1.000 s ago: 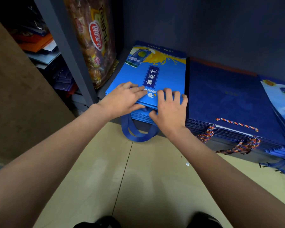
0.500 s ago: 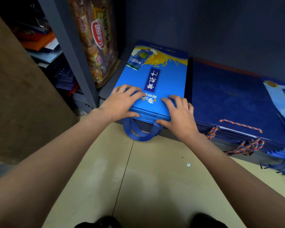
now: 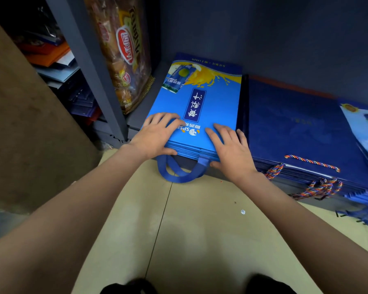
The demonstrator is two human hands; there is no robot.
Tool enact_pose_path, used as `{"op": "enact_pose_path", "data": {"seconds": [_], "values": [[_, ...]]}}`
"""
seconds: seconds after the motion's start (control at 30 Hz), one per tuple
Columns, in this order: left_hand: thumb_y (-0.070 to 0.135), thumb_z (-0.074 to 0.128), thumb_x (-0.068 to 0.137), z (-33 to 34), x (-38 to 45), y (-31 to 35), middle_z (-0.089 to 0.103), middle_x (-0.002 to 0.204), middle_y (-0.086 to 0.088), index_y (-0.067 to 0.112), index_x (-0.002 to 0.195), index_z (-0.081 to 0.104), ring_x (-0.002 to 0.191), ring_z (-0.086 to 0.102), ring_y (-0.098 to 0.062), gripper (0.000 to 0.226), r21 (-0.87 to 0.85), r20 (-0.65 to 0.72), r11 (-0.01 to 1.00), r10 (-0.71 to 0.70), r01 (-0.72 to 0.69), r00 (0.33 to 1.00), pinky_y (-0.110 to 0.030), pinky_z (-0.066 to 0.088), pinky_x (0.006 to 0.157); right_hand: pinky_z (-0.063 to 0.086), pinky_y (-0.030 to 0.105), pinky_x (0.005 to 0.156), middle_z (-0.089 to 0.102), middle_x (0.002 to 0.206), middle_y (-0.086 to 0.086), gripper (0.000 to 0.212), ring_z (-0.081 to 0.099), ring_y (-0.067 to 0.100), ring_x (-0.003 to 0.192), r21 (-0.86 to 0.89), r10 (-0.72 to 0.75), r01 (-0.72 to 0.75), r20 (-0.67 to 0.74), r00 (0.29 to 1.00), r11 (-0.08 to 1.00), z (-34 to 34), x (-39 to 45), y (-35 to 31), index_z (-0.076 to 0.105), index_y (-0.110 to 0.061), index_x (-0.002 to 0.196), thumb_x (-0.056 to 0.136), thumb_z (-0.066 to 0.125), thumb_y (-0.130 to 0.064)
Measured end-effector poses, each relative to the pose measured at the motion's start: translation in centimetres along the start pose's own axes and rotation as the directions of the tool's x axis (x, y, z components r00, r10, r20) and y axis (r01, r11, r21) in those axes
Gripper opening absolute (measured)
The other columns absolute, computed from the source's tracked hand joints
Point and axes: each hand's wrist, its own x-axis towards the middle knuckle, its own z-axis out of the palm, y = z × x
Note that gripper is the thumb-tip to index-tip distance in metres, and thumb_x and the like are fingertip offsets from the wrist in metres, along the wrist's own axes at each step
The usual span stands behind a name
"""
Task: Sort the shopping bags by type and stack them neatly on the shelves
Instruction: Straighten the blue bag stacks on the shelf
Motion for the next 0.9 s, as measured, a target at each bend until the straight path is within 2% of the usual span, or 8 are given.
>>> {"op": "enact_pose_path", "data": {"seconds": [0.17,0.27,0.33,0.43,0.53,0.63,0.77,0.9], "values": [[0.051,0.069,0.075,-0.2,0.4,0.6,0.026,0.144,0.001,0.026,0.140,0.027,0.132,0.024,-0.024,0.081,0.153,0.002,0.988,-0.008,0.007,1.000,-0.041,0.017,0.109,-0.008,0.053,0.113,0.018,0.155,0.007,0.085,0.019,0.024,0.142,-0.094,-0.021,0.027,0.067,0.998,0.995,-0.6,0.0,0.5,0.014,-0.017,0.150,0.084,0.065,-0.035],[0.052,0.068,0.075,-0.3,0.6,1.8,0.025,0.143,0.000,0.026,0.141,0.025,0.131,0.024,-0.025,0.083,0.206,0.026,0.979,0.003,-0.008,1.000,-0.043,0.020,0.108,0.002,0.056,0.113,0.041,0.144,0.013,0.091,0.042,0.028,0.131,-0.143,-0.053,0.055,0.014,0.998,0.988,-0.4,-0.6,1.7,0.037,-0.012,0.142,0.065,0.082,-0.032],[0.051,0.068,0.076,-0.1,0.5,2.5,0.024,0.143,-0.001,0.025,0.141,0.023,0.131,0.023,-0.026,0.083,0.228,0.031,0.974,-0.003,-0.004,1.000,-0.044,0.022,0.107,0.001,0.054,0.112,0.049,0.137,0.014,0.093,0.049,0.030,0.125,-0.126,-0.054,0.050,-0.024,0.998,0.991,-0.3,-0.8,2.2,0.046,-0.011,0.137,0.056,0.087,-0.033],[0.053,0.068,0.075,-0.5,0.7,2.4,0.024,0.142,-0.001,0.026,0.140,0.025,0.130,0.024,-0.026,0.083,0.211,0.040,0.977,-0.004,-0.004,0.999,-0.044,0.023,0.106,-0.010,0.048,0.112,0.034,0.148,0.009,0.090,0.033,0.026,0.136,-0.058,-0.059,0.060,0.023,0.998,0.996,-0.8,-0.8,2.3,0.031,-0.016,0.145,0.071,0.078,-0.035],[0.056,0.068,0.072,-1.3,1.2,2.1,0.027,0.140,-0.003,0.026,0.138,0.028,0.129,0.026,-0.029,0.082,0.172,0.088,0.985,0.015,-0.030,0.996,-0.045,0.027,0.105,-0.011,0.043,0.114,0.020,0.152,0.002,0.089,0.019,0.020,0.140,0.077,-0.102,0.092,0.137,0.985,0.993,-1.9,-0.1,3.6,0.020,-0.023,0.148,0.077,0.070,-0.042],[0.057,0.068,0.072,-2.0,1.7,2.1,0.030,0.140,-0.005,0.024,0.137,0.031,0.125,0.032,-0.031,0.081,0.174,0.139,0.982,0.044,-0.068,0.989,-0.044,0.035,0.101,-0.006,0.042,0.116,0.023,0.151,0.001,0.085,0.020,0.020,0.139,0.144,-0.123,0.096,0.187,0.975,0.985,-2.7,0.5,4.4,0.025,-0.022,0.146,0.077,0.069,-0.046],[0.056,0.063,0.078,-2.8,1.8,1.8,0.036,0.139,-0.005,0.023,0.137,0.033,0.122,0.039,-0.029,0.074,0.182,0.177,0.979,0.058,-0.091,0.982,-0.039,0.040,0.092,-0.002,0.044,0.116,0.029,0.147,0.002,0.080,0.026,0.022,0.135,0.161,-0.093,0.071,0.134,0.986,0.984,-2.4,0.4,3.7,0.032,-0.020,0.143,0.077,0.068,-0.047],[0.051,0.062,0.081,-3.5,1.3,0.3,0.043,0.139,-0.004,0.021,0.137,0.037,0.121,0.041,-0.028,0.068,0.118,0.162,0.991,0.047,-0.066,0.986,-0.039,0.038,0.095,-0.002,0.047,0.116,0.034,0.144,0.002,0.076,0.029,0.022,0.133,0.134,-0.098,0.087,0.071,0.993,0.987,-2.6,0.5,3.0,0.035,-0.020,0.141,0.078,0.068,-0.046]]}}
